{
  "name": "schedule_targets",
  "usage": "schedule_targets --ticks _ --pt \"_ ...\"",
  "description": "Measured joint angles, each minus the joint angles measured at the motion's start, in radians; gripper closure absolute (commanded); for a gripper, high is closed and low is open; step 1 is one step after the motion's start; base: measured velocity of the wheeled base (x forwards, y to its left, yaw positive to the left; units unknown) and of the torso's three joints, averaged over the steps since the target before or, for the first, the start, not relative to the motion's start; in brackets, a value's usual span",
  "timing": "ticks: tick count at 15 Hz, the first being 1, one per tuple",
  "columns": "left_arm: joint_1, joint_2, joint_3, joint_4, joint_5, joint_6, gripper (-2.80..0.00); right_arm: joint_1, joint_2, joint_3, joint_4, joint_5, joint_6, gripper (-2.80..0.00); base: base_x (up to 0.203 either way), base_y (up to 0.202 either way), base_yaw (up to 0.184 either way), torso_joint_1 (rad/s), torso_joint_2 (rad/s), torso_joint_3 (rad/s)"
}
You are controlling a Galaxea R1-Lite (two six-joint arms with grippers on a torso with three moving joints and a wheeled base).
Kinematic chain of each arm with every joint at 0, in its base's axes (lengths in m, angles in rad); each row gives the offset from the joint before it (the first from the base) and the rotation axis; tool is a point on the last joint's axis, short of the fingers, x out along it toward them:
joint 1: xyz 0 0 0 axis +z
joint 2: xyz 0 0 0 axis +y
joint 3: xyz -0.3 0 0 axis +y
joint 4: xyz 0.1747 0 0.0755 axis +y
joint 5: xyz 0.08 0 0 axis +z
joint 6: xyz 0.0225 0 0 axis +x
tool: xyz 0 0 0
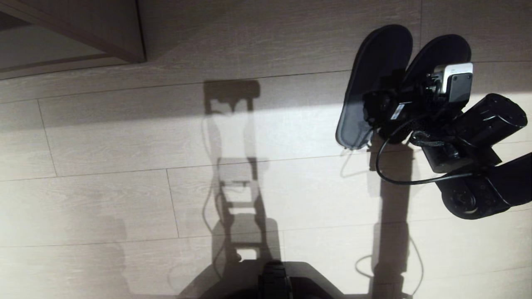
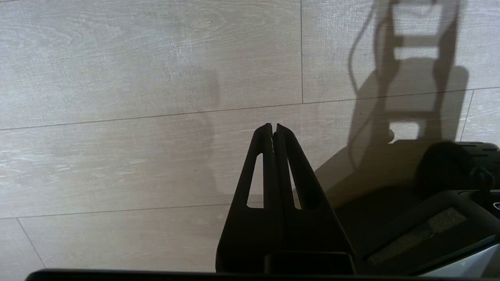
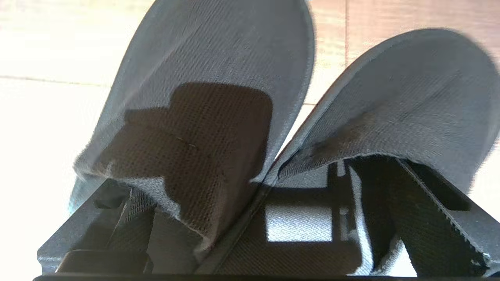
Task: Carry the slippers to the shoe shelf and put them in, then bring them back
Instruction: Pick up the slippers on the floor
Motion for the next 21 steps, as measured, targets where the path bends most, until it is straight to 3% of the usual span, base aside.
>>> schedule_targets --ticks 3,15,21 --pt "0.000 0.000 0.000 0.000 0.000 0.000 0.00 -0.001 0.010 -0.007 0.000 0.043 0.001 -2.80 0.000 0.000 0.000 0.000 0.00 0.000" --pt "0.000 0.000 0.000 0.000 0.000 -0.001 0.00 -0.033 -0.020 0.063 0.004 0.047 -0.034 -2.80 0.000 0.000 0.000 0.000 0.00 0.000" --pt "0.000 0.000 0.000 0.000 0.000 0.000 0.00 -0.048 0.013 0.017 0.011 0.042 -0.007 -2.80 0.000 0.000 0.000 0.000 0.00 0.000"
